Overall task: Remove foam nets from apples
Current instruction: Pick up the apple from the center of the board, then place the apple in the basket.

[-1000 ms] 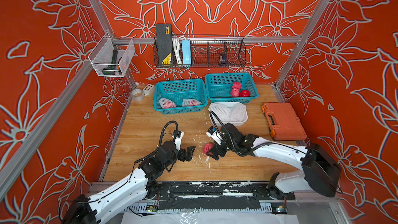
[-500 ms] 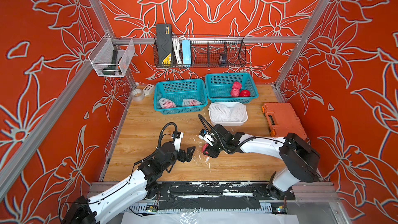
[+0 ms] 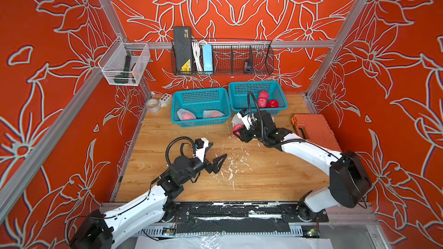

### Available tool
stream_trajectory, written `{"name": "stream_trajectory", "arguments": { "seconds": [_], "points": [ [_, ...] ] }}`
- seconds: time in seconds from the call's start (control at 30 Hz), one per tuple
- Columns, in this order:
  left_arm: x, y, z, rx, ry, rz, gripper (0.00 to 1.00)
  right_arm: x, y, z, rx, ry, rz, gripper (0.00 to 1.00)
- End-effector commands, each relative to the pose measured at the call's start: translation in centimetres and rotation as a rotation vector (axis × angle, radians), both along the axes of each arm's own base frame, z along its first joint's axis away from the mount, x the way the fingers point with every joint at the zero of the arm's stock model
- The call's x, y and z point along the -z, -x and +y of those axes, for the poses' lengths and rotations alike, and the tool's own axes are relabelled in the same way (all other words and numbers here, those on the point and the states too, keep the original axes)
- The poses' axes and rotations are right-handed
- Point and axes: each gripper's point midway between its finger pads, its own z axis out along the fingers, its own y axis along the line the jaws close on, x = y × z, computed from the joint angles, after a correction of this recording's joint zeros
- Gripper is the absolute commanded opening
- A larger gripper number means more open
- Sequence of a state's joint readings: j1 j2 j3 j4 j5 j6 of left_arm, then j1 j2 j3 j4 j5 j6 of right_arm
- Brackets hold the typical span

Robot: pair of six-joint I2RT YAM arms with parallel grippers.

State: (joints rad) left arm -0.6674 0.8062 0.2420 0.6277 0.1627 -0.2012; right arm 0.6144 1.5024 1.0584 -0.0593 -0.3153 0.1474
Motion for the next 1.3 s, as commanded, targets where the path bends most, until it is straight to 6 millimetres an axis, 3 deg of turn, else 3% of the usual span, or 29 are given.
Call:
{"name": "stream_trajectory", "arguments": {
  "seconds": [0.0,0.13,0.4,0.53,0.67,0.8,1.0,1.27],
  "points": [
    [-4.8,-0.7,-1.4,0.04,0.031,-0.159,0.98,-3.3,-1.8,-1.3,0.053,-0.054,-0.028,0.18],
    [-5.6,-2.3,-3.0,0.063,0.053,-0.151,0.98,-4.7,-4.2,-4.0,0.137,-0.094,-0.035,0.18],
    [-6.6,-5.3,-7.4,0.153,0.055,-0.095,0.98,-4.8,-9.5,-11.3,0.314,-0.171,0.009,0.17],
    [-6.0,-6.9,-7.6,0.099,0.034,-0.059,0.98,-4.5,-12.3,-14.8,0.431,-0.147,-0.012,0.17],
    [-5.4,-7.7,-7.4,0.062,0.002,-0.046,0.98,-3.0,-14.0,-15.6,0.452,-0.05,0.016,0.17],
    [-4.6,-8.6,-6.6,0.001,-0.016,-0.026,0.98,-2.2,-17.1,-18.1,0.526,-0.008,-0.009,0.17],
    [-4.2,-8.9,-6.2,-0.013,-0.008,-0.011,0.98,0.3,-22.5,-19.2,0.563,0.072,0.034,0.18],
    [-3.6,-11.7,-4.0,-0.121,0.004,0.044,0.98,2.6,-27.5,-15.0,0.474,-0.178,0.105,0.19]
  ]
}}
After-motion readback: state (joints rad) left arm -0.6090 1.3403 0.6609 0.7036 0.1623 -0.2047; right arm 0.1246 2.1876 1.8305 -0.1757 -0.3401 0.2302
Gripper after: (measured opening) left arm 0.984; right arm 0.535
